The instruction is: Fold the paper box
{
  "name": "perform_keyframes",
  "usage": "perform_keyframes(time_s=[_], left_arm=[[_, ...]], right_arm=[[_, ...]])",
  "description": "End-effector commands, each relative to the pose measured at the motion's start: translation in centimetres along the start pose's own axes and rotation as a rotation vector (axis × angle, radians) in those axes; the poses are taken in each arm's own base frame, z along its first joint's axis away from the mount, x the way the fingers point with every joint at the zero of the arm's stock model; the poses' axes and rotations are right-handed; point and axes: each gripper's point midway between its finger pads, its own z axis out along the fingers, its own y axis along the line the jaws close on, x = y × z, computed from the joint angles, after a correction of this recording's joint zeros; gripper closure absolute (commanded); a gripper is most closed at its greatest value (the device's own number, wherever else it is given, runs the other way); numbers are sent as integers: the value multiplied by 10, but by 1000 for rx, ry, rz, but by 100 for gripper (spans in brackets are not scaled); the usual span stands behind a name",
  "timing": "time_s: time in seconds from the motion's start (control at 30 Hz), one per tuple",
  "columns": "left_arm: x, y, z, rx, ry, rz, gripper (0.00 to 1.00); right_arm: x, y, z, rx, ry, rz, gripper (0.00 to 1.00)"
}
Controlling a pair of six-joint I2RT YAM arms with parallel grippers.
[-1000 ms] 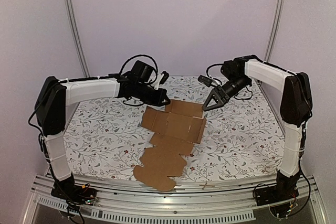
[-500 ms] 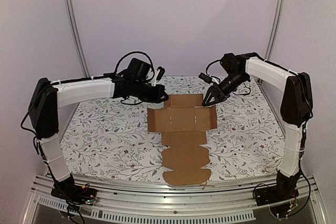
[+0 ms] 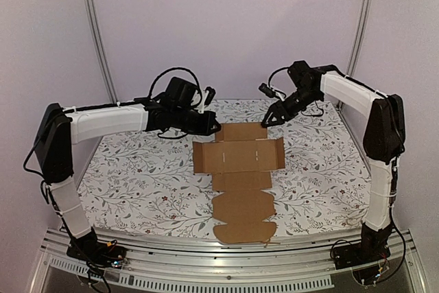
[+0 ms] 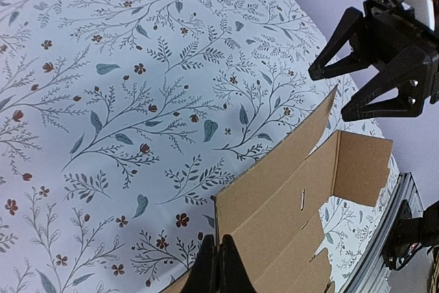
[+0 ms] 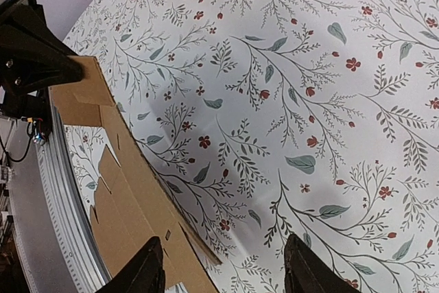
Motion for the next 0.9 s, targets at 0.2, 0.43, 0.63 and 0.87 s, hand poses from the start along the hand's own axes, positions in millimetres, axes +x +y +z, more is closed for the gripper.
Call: perform_keyframes(time_s=[0.2, 0.43, 0.63, 0.87], left_arm=[[-5, -6, -5, -2, -41, -9, 100], [-4, -2, -3, -19, -43, -37, 100], [-3, -9, -5, -1, -34, -29, 89], [-20, -17, -62, -63, 31, 212, 43]], right_arm=[[4, 7, 21, -92, 15, 26, 64], [3, 20, 26, -135, 20, 28, 82], [4, 19, 28, -103, 31, 12, 100], [4, 38, 11, -122, 41, -96, 100]])
